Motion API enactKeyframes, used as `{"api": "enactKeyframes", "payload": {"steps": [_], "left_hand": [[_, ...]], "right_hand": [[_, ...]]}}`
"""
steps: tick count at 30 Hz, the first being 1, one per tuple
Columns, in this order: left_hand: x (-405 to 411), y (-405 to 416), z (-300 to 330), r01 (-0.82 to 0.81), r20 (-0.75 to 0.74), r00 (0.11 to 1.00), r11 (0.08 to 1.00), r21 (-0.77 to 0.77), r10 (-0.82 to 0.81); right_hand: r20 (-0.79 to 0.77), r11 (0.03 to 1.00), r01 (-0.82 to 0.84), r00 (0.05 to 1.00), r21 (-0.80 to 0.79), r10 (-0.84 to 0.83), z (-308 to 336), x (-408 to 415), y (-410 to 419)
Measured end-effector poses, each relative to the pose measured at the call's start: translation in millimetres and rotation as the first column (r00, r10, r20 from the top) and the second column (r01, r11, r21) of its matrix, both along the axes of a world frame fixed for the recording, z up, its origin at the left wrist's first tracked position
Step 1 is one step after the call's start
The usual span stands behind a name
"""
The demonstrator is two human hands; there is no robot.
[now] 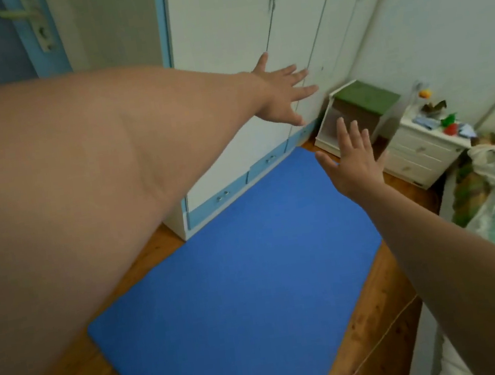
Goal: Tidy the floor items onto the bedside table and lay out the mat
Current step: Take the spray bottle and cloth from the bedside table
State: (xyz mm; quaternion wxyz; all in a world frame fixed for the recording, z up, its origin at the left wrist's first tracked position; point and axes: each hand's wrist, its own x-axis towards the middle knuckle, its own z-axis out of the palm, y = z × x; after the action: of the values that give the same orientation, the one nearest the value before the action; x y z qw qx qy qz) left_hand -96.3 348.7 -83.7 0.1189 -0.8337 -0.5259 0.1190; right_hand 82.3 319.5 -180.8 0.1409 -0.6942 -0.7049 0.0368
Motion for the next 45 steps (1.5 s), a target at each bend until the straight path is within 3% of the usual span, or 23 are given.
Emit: {"api": "enactKeyframes", "payload": {"steps": [13,20,26,32,45], "left_hand": [[60,-41,97,-0.016,0.170,0.985,0.999,0.039,0.009],[55,-43,148,-0.023,0.455,0.891,0.998,0.065,-0.009],[66,-42,193,0.064,0.518,0.843,0.984,0.167,-0.143],[76,-37,210,0.154,0.475,0.844,0.961,0.229,-0.248],[154,25,155,0.229,0.456,0.854,0.968,0.101,-0.250]], "right_hand": [[0.012,0.990,0.021,1.000,0.143,-0.023,141,57,-35],[0.001,0.955,0.091,0.995,0.282,-0.095,227,60,-44],[-0.004,0.914,0.164,0.985,0.371,-0.174,279,66,-66],[0.032,0.901,0.189,0.975,0.391,-0.218,276,58,-74],[-0.009,0.903,0.299,0.950,0.307,-0.312,233,138,-42]]}}
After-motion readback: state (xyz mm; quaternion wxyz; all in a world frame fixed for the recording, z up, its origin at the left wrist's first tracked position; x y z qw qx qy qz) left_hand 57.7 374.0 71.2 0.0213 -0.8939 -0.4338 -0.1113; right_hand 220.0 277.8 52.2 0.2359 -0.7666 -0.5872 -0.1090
